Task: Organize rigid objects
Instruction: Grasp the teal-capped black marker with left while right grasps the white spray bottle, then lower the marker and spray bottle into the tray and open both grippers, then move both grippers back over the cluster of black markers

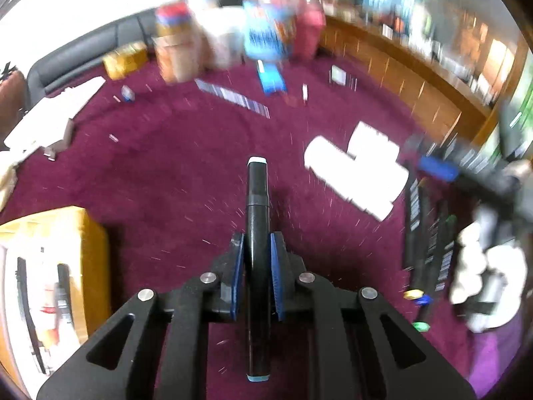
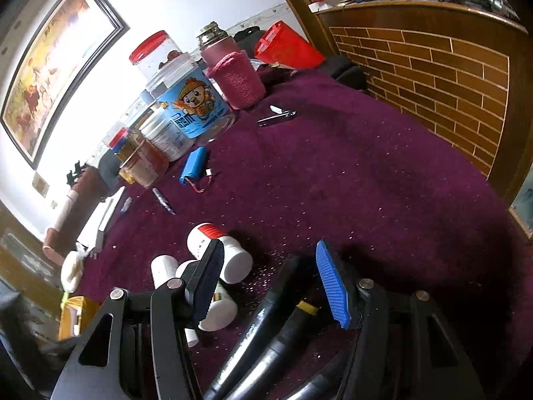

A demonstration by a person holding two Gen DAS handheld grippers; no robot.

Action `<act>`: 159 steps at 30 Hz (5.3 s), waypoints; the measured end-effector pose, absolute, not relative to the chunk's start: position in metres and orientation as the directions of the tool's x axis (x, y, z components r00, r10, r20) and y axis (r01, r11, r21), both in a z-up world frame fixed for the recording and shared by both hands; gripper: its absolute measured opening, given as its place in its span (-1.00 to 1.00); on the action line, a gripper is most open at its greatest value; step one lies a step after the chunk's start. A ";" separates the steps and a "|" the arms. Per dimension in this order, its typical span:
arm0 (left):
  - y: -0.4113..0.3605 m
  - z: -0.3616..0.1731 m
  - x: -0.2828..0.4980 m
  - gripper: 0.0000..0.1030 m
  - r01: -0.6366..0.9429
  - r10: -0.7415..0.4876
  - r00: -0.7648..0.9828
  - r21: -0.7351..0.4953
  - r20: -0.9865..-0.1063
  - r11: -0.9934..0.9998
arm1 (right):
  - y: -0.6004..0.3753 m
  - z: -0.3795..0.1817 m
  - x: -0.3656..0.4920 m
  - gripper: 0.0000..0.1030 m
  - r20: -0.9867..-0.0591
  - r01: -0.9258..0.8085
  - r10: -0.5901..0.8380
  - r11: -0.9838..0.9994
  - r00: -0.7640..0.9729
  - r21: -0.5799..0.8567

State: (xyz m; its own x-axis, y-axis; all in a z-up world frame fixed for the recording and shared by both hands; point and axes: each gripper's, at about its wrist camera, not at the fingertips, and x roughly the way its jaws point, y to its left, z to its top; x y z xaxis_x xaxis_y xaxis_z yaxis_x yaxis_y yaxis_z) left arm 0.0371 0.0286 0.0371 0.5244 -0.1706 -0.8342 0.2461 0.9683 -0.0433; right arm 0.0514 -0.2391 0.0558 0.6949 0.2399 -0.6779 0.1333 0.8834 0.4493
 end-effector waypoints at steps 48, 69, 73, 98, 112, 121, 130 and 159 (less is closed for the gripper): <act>0.327 0.075 -0.136 -0.75 -0.181 -0.157 0.783 -0.462 -0.602 0.869 | -0.083 0.074 0.074 -0.50 -0.863 -0.194 0.282 0.957 0.420 0.218; 0.351 0.055 -0.059 -0.74 -0.251 -0.053 0.629 -0.267 -0.776 0.930 | 0.086 0.090 0.018 -0.48 -0.737 -0.366 0.663 0.723 0.129 0.586; 0.356 0.072 -0.091 -0.31 -0.233 -0.106 0.699 -0.365 -0.707 0.901 | 0.129 0.079 0.016 -0.48 -0.734 -0.367 0.677 0.698 0.058 0.615; 0.414 0.062 -0.203 0.12 -0.298 -0.109 0.826 -0.593 -0.553 0.748 | 0.266 0.039 0.024 -0.14 -0.749 -0.307 0.663 0.717 0.019 0.626; 0.398 0.066 -0.207 0.18 -0.294 -0.112 0.823 -0.585 -0.557 0.756 | 0.152 0.120 -0.007 -0.02 -0.737 -0.497 0.578 0.782 0.351 0.376; 0.341 0.076 -0.184 0.22 -0.232 -0.153 0.784 -0.512 -0.602 0.827 | 0.002 0.110 -0.009 -0.02 -0.739 -0.296 0.480 0.877 0.473 0.379; 0.253 0.091 -0.163 0.22 -0.071 -0.247 0.736 -0.435 -0.630 0.898 | -0.144 0.105 -0.030 0.00 -0.698 -0.073 0.389 0.896 0.601 0.437; -0.058 0.045 -0.026 0.21 0.405 -0.343 0.439 -0.158 -0.830 0.900 | -0.317 0.042 0.010 0.09 -0.536 0.152 0.391 0.685 0.748 0.712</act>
State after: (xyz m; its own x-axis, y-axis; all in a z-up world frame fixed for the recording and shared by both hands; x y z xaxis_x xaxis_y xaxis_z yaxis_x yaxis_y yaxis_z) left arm -0.0258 -0.0584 0.0452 0.4389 -0.3435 -0.8303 0.4051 0.9004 -0.1583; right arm 0.0095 -0.3166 0.0423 0.7482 0.3912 -0.5359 0.1521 0.6851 0.7124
